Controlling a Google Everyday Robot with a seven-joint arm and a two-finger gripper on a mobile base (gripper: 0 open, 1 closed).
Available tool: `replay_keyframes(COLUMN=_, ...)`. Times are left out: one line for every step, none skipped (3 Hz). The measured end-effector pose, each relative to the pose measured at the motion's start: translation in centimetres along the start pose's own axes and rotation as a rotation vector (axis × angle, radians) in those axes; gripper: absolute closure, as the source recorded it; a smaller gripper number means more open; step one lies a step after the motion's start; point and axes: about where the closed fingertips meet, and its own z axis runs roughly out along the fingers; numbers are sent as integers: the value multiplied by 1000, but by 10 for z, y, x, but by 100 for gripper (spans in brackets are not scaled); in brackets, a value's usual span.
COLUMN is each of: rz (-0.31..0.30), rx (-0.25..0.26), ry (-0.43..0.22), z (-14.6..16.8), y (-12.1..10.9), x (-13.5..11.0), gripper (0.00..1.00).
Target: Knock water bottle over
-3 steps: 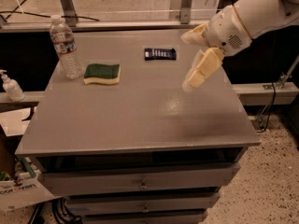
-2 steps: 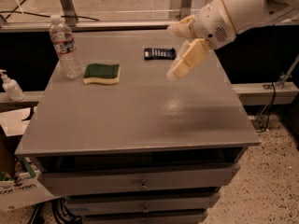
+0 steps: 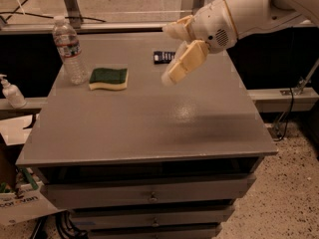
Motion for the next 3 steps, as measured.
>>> replay_keyframes(rz=23, rx=2, ry=-92, z=16, y=-3, x=1, gripper=0)
replay_keyframes(rz=40, rx=-7, ry=-221, z=56, y=-10, x=-10, gripper=0)
replay_keyframes(rz=45, rx=-5, ry=-320, z=90, y=-29, x=-29, gripper=0)
